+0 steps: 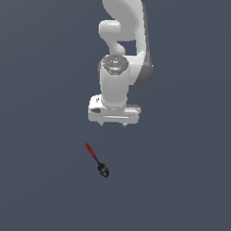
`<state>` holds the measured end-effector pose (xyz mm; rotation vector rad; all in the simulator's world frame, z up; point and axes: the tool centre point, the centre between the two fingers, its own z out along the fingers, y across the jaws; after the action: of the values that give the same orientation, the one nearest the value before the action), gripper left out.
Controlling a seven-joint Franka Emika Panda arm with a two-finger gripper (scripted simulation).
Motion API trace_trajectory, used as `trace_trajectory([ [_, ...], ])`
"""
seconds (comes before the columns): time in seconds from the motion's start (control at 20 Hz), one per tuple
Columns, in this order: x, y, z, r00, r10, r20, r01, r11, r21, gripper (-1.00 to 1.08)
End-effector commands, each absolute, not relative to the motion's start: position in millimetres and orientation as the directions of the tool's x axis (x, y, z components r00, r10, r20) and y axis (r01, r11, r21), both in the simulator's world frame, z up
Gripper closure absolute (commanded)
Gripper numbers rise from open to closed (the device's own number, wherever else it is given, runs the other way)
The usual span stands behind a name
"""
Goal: Pick up the object and move it to a goal position.
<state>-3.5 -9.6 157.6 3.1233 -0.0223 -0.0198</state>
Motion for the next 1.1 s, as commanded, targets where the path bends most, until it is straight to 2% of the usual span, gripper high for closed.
trace_trajectory([
  [0.0,-3.5,-9.6,157.6,1.0,-0.014,-0.013,-0.014,-1.0,0.018,-0.92],
  [0.45,0.8,13.0,174.8,1.0,0.025,0.0,0.025,-0.999,0.028,-0.92],
  [1.05,10.5,6.4,167.8,0.997,0.079,-0.002,0.079,-0.996,0.028,-0.92],
])
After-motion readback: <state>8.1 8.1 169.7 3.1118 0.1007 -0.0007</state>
